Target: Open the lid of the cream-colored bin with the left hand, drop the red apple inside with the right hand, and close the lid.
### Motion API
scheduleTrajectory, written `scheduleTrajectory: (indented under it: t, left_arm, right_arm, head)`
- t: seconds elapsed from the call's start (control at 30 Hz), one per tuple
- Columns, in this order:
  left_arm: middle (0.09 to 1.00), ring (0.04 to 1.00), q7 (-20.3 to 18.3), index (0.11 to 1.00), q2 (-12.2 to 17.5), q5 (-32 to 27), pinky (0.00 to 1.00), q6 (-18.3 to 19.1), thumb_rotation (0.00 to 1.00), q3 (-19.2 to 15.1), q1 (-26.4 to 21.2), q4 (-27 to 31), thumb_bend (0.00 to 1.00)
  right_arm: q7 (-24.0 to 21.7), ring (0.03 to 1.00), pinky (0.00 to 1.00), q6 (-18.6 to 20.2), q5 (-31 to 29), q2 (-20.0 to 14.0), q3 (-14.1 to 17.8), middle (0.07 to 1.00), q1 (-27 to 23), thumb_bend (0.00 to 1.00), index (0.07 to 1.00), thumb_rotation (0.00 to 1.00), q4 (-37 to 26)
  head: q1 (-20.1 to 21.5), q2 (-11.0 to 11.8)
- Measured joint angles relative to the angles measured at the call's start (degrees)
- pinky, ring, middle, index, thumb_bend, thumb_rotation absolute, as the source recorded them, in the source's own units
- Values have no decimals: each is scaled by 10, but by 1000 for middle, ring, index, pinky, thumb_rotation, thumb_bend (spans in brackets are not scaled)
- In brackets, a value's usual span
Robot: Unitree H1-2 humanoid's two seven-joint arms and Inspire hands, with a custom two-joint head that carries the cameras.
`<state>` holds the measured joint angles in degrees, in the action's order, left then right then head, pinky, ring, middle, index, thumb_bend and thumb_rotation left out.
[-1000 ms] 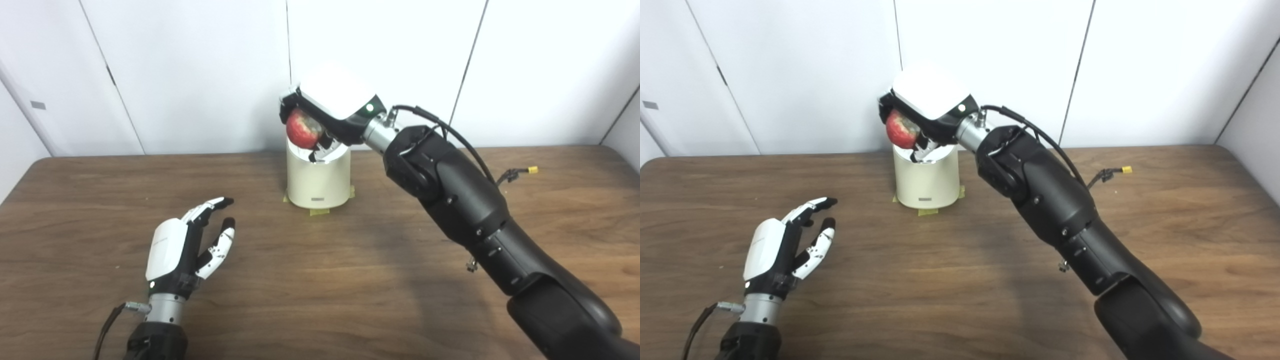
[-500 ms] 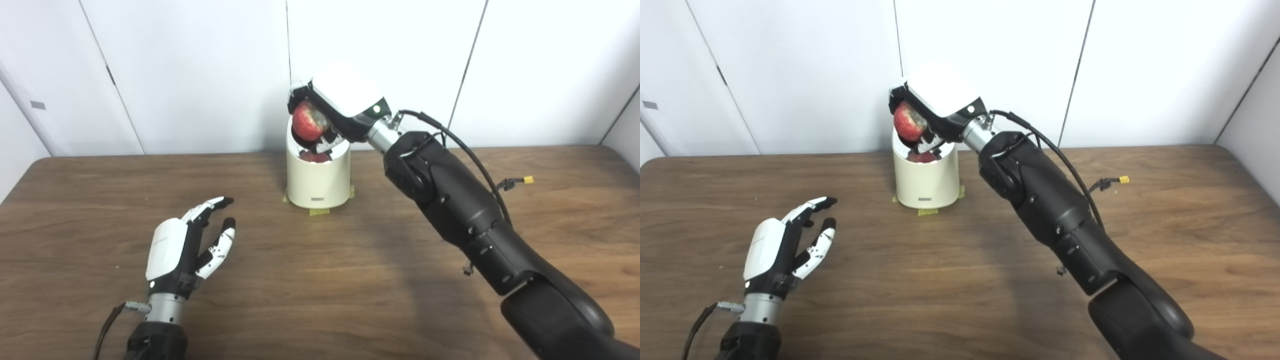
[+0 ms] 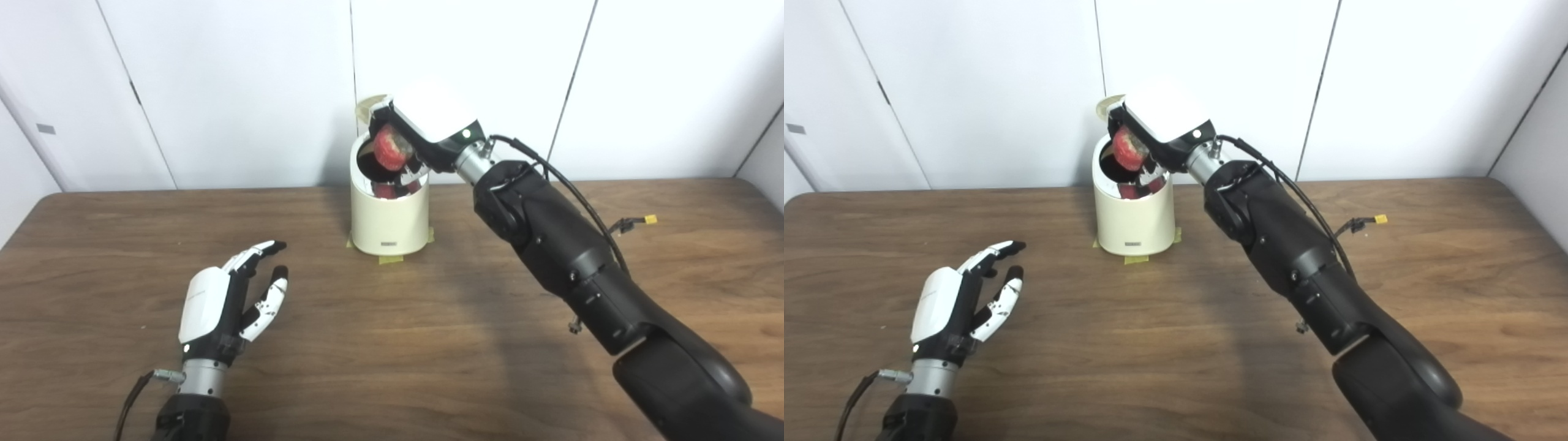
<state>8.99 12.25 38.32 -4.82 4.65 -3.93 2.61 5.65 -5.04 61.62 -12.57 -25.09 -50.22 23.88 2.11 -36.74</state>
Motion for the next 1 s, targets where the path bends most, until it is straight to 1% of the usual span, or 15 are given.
scheduleTrajectory:
  t: [0.03,0.07,0.2,0.23,0.27,0.3,0.37,0.47,0.57,0.83,1.0]
  left_arm:
    - [791,802,0,790,0,0,697,0,835,0,0,0,274]
    - [791,801,0,790,0,-1,697,-1,833,0,0,0,272]
    - [790,798,0,789,0,-1,694,-1,817,0,0,0,264]
    - [790,798,0,789,0,-1,696,-1,816,0,0,0,264]
    - [790,798,0,788,0,0,697,-1,817,0,0,0,264]
    - [790,798,0,788,0,0,698,-1,817,0,0,0,264]
    - [790,799,1,789,0,0,701,-1,819,0,0,0,266]
    - [788,799,1,788,0,0,698,-3,816,0,0,0,266]
    - [789,802,1,786,0,0,694,-3,815,0,0,0,266]
    - [794,805,1,794,0,0,703,-3,824,0,0,0,270]
    - [793,802,1,789,0,0,698,-3,810,0,0,0,263]
  right_arm:
    - [-5,514,418,5,0,0,0,596,0,511,465,60,-2]
    - [-11,536,436,9,0,0,0,615,0,518,477,99,-5]
    - [-37,575,467,30,4,-1,-3,662,0,523,488,127,-20]
    - [-43,573,465,35,5,-1,-5,673,0,744,538,65,-23]
    - [-50,572,464,41,6,-1,-6,679,0,881,570,26,-28]
    - [-54,569,459,44,6,-1,-7,691,0,932,595,16,-31]
    - [-57,569,456,48,7,-1,-8,705,0,977,621,9,-35]
    - [-58,580,460,48,5,-3,-8,720,0,998,636,31,-36]
    - [-57,595,470,47,4,-4,-9,723,0,993,642,47,-36]
    - [-49,590,471,43,-1,-5,-10,712,2,989,638,53,-36]
    - [-46,576,460,42,-2,-5,-10,709,2,984,637,55,-36]
  head:
    - [0,0]
    - [0,0]
    - [-1,-1]
    - [-1,-2]
    - [-1,-2]
    - [-1,-2]
    - [-2,-2]
    - [-2,-2]
    - [-1,-2]
    - [-1,-3]
    - [-1,-3]
